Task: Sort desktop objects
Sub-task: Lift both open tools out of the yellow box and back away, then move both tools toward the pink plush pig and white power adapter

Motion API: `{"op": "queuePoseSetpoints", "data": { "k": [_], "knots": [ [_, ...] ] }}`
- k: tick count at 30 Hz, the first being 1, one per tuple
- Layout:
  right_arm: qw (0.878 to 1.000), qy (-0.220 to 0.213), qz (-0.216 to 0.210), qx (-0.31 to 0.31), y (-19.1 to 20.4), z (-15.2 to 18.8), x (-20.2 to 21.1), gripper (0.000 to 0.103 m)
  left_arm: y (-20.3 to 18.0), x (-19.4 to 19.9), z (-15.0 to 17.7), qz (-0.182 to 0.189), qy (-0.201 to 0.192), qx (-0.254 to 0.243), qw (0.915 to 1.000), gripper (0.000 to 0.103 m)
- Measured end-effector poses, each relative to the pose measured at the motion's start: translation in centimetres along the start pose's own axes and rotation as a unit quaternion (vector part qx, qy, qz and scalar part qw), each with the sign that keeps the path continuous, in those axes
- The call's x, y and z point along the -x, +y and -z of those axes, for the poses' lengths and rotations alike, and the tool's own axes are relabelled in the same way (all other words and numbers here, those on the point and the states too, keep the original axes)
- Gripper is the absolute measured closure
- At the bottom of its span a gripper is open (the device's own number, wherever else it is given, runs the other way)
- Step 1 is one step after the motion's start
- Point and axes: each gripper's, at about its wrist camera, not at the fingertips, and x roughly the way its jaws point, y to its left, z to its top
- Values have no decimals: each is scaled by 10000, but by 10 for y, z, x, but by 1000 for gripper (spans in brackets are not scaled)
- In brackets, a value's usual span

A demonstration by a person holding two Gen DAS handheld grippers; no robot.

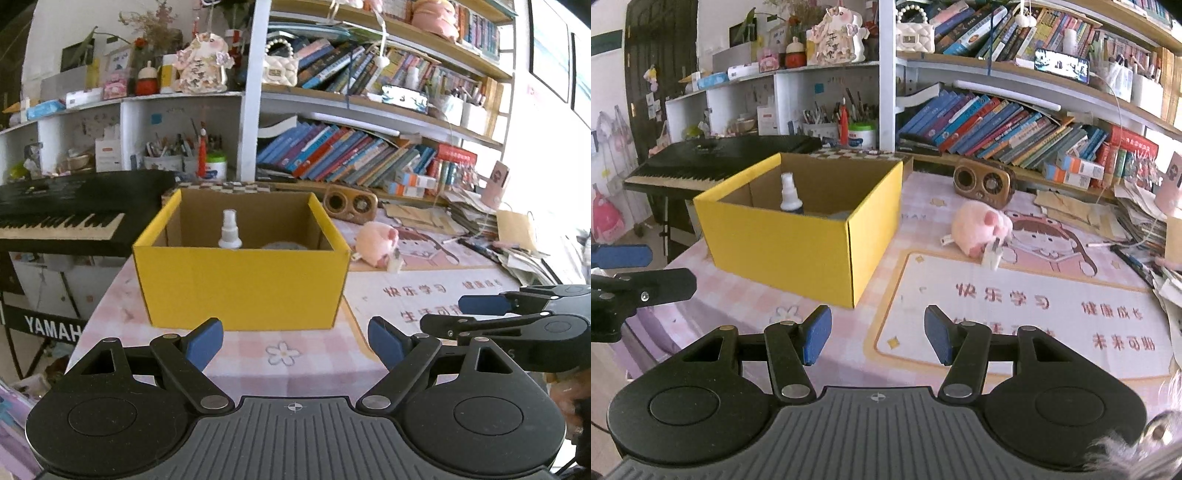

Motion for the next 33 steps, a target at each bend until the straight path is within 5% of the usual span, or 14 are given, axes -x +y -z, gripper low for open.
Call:
{"op": "queuePoseSetpoints", "data": {
  "k": [33],
  "knots": [
    [9938,422,714,-744,-32,39,18,44,-55,-31,5,842,322,-598,9941,13]
  ]
}}
